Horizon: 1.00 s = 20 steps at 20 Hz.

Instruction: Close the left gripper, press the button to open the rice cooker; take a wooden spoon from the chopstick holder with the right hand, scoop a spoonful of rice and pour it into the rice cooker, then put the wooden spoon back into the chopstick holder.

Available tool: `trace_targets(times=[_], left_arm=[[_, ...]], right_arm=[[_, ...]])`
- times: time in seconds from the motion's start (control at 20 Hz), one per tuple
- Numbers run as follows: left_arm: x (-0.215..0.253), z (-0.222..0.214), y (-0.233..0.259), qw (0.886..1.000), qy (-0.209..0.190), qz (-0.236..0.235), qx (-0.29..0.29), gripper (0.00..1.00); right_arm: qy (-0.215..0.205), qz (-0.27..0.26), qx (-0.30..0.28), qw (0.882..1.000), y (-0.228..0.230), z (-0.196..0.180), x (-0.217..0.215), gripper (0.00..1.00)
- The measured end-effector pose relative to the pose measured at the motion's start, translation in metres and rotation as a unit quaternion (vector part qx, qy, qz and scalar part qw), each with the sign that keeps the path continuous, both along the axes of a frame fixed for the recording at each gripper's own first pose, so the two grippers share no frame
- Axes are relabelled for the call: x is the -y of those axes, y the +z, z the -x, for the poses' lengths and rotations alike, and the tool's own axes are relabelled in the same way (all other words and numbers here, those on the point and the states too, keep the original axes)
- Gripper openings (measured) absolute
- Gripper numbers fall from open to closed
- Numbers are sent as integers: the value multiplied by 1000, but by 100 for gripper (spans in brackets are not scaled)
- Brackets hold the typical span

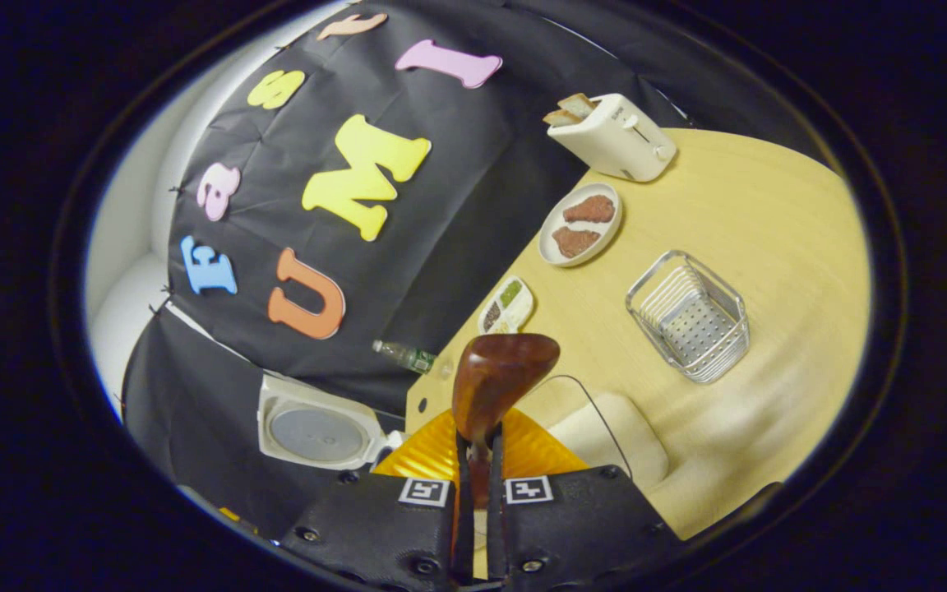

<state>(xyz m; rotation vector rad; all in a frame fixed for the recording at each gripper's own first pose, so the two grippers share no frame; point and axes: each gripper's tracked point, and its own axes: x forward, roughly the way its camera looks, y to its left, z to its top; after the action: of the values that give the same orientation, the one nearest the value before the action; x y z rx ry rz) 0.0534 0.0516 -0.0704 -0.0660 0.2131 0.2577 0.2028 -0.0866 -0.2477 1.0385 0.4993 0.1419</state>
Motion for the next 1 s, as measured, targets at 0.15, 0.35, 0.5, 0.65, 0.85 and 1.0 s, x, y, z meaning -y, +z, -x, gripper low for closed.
trace_targets(times=[0.15, 0.35, 0.5, 0.65, 0.85, 1.0], left_arm=[[-2, 4, 4, 1000, 9, -2, 8, 94], [-18, 17, 8, 999, 35, -23, 13, 94], [-26, 28, 16, 998, 45, -27, 26, 94], [-36, 38, 20, 997, 54, -25, 40, 94], [-50, 48, 20, 997, 69, -21, 41, 94], [-61, 52, 18, 996, 82, -15, 41, 94]], right_arm=[[10, -5, 24, 1000, 36, -6, -7, 11], [52, -20, 51, 997, 76, -26, -58, 11], [92, -23, 64, 993, 96, -43, -110, 11], [135, 3, 70, 988, 93, -60, -167, 11], [164, 62, 62, 983, 70, -86, -227, 11], [178, 117, 62, 975, 55, -103, -255, 12]])
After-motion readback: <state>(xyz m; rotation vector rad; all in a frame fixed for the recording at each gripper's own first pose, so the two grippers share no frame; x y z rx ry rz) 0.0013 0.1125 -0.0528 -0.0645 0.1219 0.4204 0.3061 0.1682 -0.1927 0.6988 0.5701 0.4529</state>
